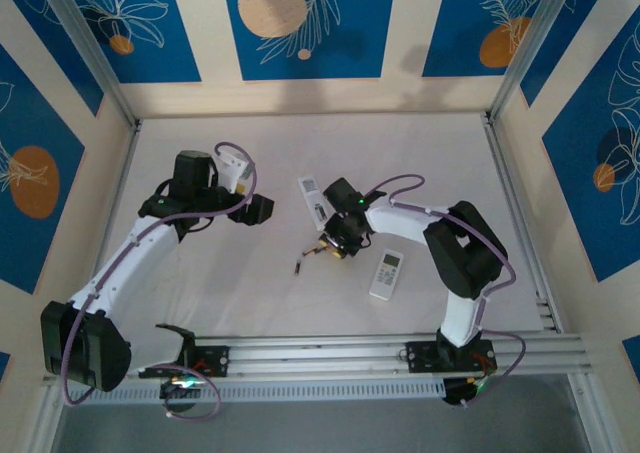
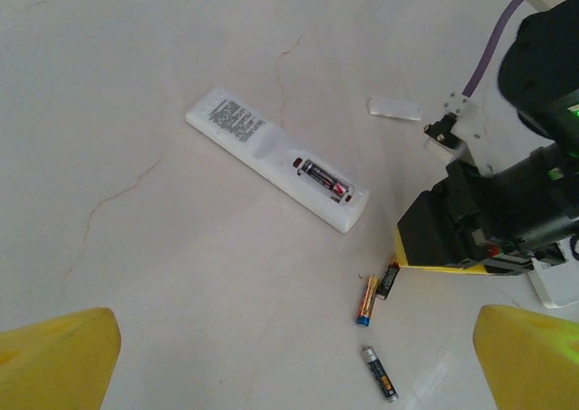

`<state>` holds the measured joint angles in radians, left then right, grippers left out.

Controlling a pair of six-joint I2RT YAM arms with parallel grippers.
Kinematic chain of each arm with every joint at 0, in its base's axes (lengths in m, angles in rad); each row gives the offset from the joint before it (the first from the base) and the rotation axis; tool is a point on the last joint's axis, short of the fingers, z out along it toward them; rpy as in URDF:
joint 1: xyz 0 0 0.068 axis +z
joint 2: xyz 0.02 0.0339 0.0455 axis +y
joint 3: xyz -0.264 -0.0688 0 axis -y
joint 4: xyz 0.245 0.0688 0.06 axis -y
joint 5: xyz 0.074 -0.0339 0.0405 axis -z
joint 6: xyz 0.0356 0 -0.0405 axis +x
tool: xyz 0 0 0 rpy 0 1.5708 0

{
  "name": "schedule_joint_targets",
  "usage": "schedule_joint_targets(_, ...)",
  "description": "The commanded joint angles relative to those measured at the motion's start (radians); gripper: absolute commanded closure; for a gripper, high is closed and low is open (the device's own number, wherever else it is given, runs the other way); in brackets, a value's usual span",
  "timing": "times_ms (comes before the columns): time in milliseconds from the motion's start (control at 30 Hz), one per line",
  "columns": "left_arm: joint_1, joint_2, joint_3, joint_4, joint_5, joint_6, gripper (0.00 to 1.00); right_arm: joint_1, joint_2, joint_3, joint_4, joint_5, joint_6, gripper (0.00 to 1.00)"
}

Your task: Load the batteries into the remote control

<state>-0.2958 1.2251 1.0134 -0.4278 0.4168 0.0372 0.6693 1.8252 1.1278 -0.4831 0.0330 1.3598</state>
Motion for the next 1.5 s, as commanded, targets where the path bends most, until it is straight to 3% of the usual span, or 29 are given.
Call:
schedule_joint_targets(0,-0.011,-0.021,0.013,0.002,-0.001,0.03,0.0,-0.001,0.03,0.048,-0.04,-0.021,0.033,0.69)
schedule_joint_targets(433,-0.012,-0.021,0.014,0.001,-0.007,0.033,0.0,0.003,0.086,0.093,-0.13,0.023,0.015,0.82)
schedule_joint_targets(700,-0.013,-0.018,0.011,0.0,-0.008,0.035,0.0,0.001,0.009,0.106,-0.185,0.148,-0.103,0.88)
schedule_joint_targets(800,-0.012,-0.017,0.012,0.0,-0.008,0.035,0.0,0.002,-0.062,0.101,-0.176,0.232,-0.238,0.89)
schedule_joint_targets(933,-0.014,-0.02,0.01,0.007,0.004,0.035,0.0,0.008,-0.176,0.07,-0.048,0.355,-0.58,0.88)
schedule_joint_targets(1067,-0.013,-0.029,0.002,0.021,0.011,0.034,0.0,-0.02,-0.195,0.081,0.098,0.268,-0.903,0.87)
schedule_joint_targets(1233,-0.014,-0.042,-0.005,0.021,-0.018,0.047,0.0,-0.044,-0.065,0.23,0.066,0.167,-1.096,0.87)
schedule_joint_targets(1467,-0.014,-0.052,-0.011,0.028,-0.039,0.055,0.0,-0.047,0.129,0.419,-0.026,0.188,-1.173,0.91)
